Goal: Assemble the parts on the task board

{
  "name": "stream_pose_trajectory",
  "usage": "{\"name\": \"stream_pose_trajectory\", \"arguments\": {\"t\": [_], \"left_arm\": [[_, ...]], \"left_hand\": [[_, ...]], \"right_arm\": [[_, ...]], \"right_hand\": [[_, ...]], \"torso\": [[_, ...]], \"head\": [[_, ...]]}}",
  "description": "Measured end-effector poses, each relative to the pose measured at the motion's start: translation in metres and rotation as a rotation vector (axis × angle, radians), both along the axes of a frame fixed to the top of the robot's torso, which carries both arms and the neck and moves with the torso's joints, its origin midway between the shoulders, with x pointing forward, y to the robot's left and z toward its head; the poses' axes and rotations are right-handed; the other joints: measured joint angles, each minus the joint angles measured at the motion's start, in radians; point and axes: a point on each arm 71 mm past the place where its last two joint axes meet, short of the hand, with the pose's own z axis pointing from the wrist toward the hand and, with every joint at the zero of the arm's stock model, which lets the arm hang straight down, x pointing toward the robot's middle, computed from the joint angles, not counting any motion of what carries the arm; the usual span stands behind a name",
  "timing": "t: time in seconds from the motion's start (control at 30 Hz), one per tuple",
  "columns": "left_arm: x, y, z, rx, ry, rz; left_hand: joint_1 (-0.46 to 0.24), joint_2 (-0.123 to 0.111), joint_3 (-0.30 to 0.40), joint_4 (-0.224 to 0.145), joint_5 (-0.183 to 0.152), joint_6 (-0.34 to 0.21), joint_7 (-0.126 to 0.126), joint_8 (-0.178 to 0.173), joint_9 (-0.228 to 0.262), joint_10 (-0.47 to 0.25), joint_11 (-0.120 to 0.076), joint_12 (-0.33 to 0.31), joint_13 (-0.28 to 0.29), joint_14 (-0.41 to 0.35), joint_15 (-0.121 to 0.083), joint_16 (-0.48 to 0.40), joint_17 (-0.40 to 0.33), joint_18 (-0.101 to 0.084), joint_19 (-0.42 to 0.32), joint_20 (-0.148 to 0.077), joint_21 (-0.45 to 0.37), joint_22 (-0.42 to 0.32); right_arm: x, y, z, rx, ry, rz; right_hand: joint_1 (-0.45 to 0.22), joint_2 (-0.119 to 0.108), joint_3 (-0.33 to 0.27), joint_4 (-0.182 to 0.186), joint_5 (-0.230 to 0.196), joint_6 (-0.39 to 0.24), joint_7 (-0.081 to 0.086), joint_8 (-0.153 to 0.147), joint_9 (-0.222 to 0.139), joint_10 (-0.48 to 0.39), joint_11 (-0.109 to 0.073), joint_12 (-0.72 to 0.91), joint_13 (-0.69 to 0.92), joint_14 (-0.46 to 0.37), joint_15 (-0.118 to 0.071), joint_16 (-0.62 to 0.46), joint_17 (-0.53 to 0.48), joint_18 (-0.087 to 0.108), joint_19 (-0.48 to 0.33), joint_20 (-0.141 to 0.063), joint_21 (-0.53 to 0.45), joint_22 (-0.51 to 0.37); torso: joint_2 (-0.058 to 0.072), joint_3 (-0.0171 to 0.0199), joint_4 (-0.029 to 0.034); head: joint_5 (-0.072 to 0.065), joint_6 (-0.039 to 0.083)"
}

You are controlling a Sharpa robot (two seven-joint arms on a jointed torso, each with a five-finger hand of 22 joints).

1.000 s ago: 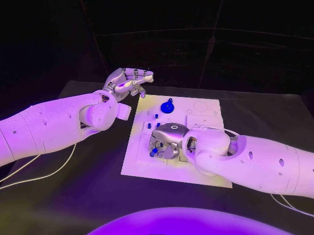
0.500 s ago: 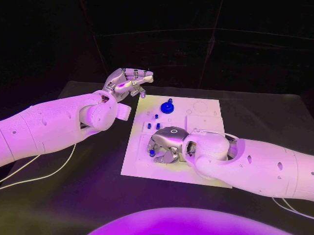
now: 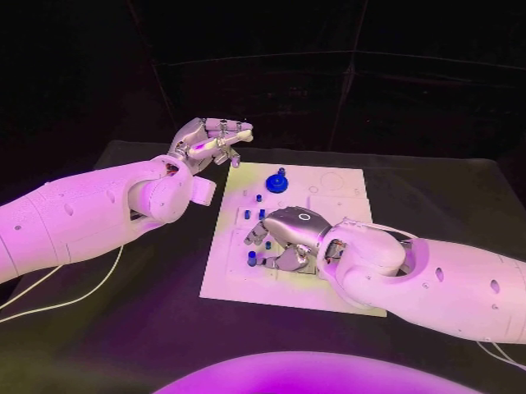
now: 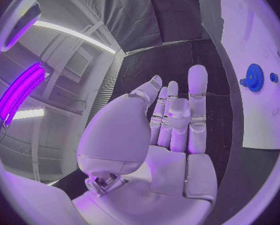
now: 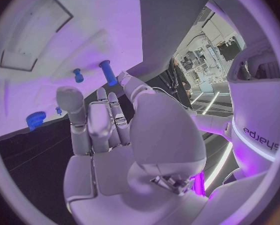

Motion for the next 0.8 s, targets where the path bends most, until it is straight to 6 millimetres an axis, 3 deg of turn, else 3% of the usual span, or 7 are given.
{"name": "stream_pose_trajectory", "arguments": {"t": [0.13, 0.27, 0.43, 0.53, 0.57, 0.6, 0.8], "left_arm": [[0.000, 0.000, 0.000, 0.000, 0.000, 0.000], [0.000, 0.001, 0.000, 0.001, 0.001, 0.001], [-0.002, 0.004, 0.000, 0.002, 0.002, 0.003], [-0.003, 0.004, 0.000, 0.002, 0.003, 0.001], [-0.003, 0.004, 0.001, 0.001, 0.003, 0.000], [-0.003, 0.004, 0.001, 0.001, 0.003, -0.001], [-0.005, 0.002, 0.001, -0.001, 0.004, -0.007]], "left_hand": [[0.000, 0.000, 0.000, 0.000, 0.000, 0.000, 0.000, 0.000, 0.000, -0.004, -0.004, 0.006, 0.002, -0.004, 0.004, 0.000, -0.003, 0.000, 0.000, 0.000, -0.004, -0.002], [0.000, 0.000, 0.000, 0.000, 0.000, 0.000, 0.000, 0.000, 0.000, -0.004, -0.004, 0.006, 0.002, -0.004, 0.004, 0.000, -0.003, 0.000, 0.000, 0.000, -0.004, -0.002], [0.000, 0.000, 0.000, 0.000, 0.000, 0.000, 0.000, 0.000, 0.000, -0.004, -0.004, 0.006, 0.001, -0.004, 0.004, 0.000, -0.003, 0.000, 0.000, 0.000, -0.004, -0.002], [0.000, 0.000, 0.000, 0.000, 0.000, 0.000, 0.000, 0.000, 0.000, -0.004, -0.004, 0.006, 0.001, -0.004, 0.004, 0.000, -0.003, 0.000, 0.000, 0.000, -0.004, -0.002], [0.000, 0.000, 0.000, 0.000, 0.000, 0.000, 0.000, 0.000, 0.000, -0.004, -0.004, 0.006, 0.001, -0.004, 0.004, 0.000, -0.003, 0.000, 0.000, 0.000, -0.004, -0.002], [0.000, 0.000, 0.000, 0.000, 0.000, 0.000, 0.000, 0.000, 0.000, -0.004, -0.004, 0.006, 0.001, -0.004, 0.004, 0.000, -0.003, 0.000, 0.000, 0.000, -0.004, -0.002], [0.000, 0.000, -0.003, 0.003, 0.000, 0.000, 0.000, 0.000, 0.000, -0.004, -0.004, 0.006, 0.001, -0.004, 0.004, 0.000, -0.003, 0.000, 0.000, 0.000, -0.004, -0.002]], "right_arm": [[0.005, -0.020, 0.018, 0.042, -0.023, -0.041], [0.013, -0.057, 0.034, 0.069, -0.007, -0.130], [0.015, -0.102, 0.039, 0.100, 0.078, -0.279], [0.014, -0.124, 0.038, 0.103, 0.131, -0.372], [0.013, -0.129, 0.036, 0.099, 0.147, -0.397], [0.011, -0.135, 0.034, 0.093, 0.163, -0.421], [-0.001, -0.162, 0.015, 0.022, 0.237, -0.561]], "right_hand": [[-0.003, 0.003, -0.018, 0.007, 0.002, 0.012, 0.000, 0.004, 0.003, 0.020, -0.007, 0.030, 0.005, 0.000, 0.000, 0.008, 0.012, 0.000, 0.000, 0.000, 0.000, 0.005], [-0.017, 0.017, -0.035, 0.024, 0.014, 0.073, -0.001, 0.033, 0.013, 0.118, -0.017, 0.087, 0.020, 0.008, -0.008, 0.043, 0.066, 0.000, 0.029, -0.005, 0.034, 0.062], [-0.063, -0.003, -0.077, 0.067, 0.053, 0.120, -0.027, 0.051, 0.017, 0.275, -0.055, 0.177, 0.072, 0.011, -0.037, 0.112, 0.184, -0.001, 0.098, -0.029, 0.121, 0.201], [-0.104, -0.017, -0.136, 0.102, 0.098, 0.119, -0.046, 0.066, 0.017, 0.342, -0.075, 0.268, 0.144, 0.011, -0.055, 0.128, 0.208, -0.016, 0.120, -0.051, 0.155, 0.255], [-0.108, -0.016, -0.159, 0.114, 0.109, 0.114, -0.050, 0.072, 0.017, 0.351, -0.079, 0.323, 0.198, 0.011, -0.055, 0.138, 0.225, -0.016, 0.130, -0.054, 0.168, 0.278], [-0.111, -0.013, -0.198, 0.137, 0.115, 0.106, -0.051, 0.085, 0.018, 0.354, -0.082, 0.499, 0.390, 0.011, -0.062, 0.160, 0.260, -0.032, 0.144, -0.057, 0.192, 0.318], [-0.118, 0.014, -0.334, 0.251, 0.121, 0.091, -0.059, 0.167, 0.035, 0.370, -0.088, 1.052, 1.007, 0.011, -0.062, 0.225, 0.320, -0.032, 0.156, -0.059, 0.224, 0.377]], "torso": [[-0.001, -0.0006, 0.0000], [-0.003, -0.0016, -0.0010], [-0.005, -0.0052, -0.0050], [-0.008, -0.0077, -0.0099], [-0.009, -0.0083, -0.0123], [-0.009, -0.0086, -0.0142], [-0.014, -0.0090, -0.0299]], "head": [[-0.012, 0.005], [-0.029, 0.012], [-0.065, 0.020], [-0.086, 0.021], [-0.093, 0.021], [-0.097, 0.021], [-0.114, 0.018]]}}
